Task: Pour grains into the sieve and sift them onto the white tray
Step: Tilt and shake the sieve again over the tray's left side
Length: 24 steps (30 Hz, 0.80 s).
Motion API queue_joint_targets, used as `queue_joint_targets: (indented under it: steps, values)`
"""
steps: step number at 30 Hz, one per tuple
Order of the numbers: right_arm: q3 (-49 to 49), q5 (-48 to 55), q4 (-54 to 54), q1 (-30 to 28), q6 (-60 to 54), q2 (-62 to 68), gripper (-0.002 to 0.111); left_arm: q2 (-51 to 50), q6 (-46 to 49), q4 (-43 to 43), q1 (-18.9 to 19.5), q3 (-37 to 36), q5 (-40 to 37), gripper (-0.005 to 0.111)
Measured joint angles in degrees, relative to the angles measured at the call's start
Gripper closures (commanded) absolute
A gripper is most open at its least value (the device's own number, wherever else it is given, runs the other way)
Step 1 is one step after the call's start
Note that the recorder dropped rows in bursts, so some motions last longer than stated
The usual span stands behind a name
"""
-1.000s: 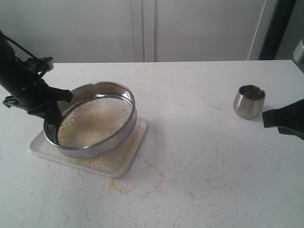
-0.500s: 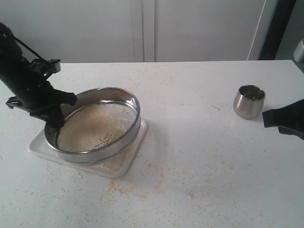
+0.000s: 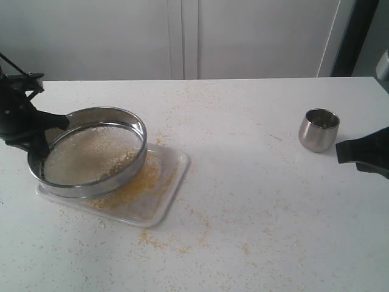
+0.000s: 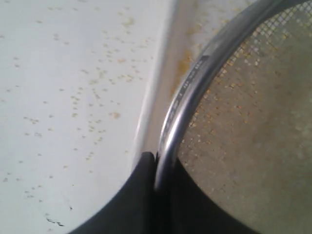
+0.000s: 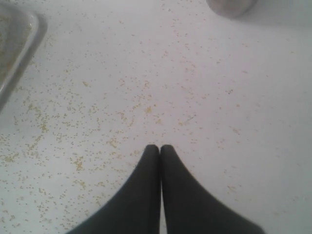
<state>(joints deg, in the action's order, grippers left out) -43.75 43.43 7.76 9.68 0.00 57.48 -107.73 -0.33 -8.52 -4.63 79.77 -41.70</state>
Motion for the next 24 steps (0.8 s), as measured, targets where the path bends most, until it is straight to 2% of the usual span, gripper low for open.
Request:
queue_joint_targets:
  steps: [2, 4, 5, 7, 10, 13, 16, 18, 21, 24]
  values:
    - [0.0, -0.1, 0.0, 0.0, 0.0, 0.0, 0.108, 0.0, 5.9, -4.8, 0.3, 0.0, -0.5, 0.107]
    - [0.0, 0.0, 0.1, 0.0, 0.0, 0.0, 0.108, 0.0, 12.6, -9.3, -1.5, 0.0, -0.5, 0.107]
    - [0.0, -0.1, 0.1, 0.0, 0.0, 0.0, 0.108, 0.2, 12.7, -8.9, -2.2, 0.0, -0.3, 0.107]
    - [0.0, -0.1, 0.1, 0.0, 0.0, 0.0, 0.108, 0.4, 5.3, -3.8, -2.9, 0.0, 0.7, 0.107]
    - [0.0, -0.1, 0.1, 0.0, 0.0, 0.0, 0.108, 0.4, -3.5, 2.9, -1.2, 0.0, 0.9, 0.107]
    - [0.0, -0.1, 0.2, 0.0, 0.0, 0.0, 0.108, 0.4, 2.4, -1.0, -1.1, 0.0, -0.1, 0.107]
    - [0.0, -0.1, 0.2, 0.0, 0.0, 0.0, 0.108, 0.4, 9.9, -3.5, -5.3, 0.0, -1.2, 0.107]
    - [0.0, -0.1, 0.2, 0.0, 0.0, 0.0, 0.108, 0.4, 4.3, 2.3, -7.2, 0.0, -1.6, 0.107]
    - [0.0, -0.1, 0.2, 0.0, 0.0, 0.0, 0.108, 0.4, -8.1, 13.0, -6.5, 0.0, -1.4, 0.107]
    - [0.0, -0.1, 0.2, 0.0, 0.0, 0.0, 0.108, 0.4, -5.3, 12.8, -6.1, 0.0, 0.3, 0.107]
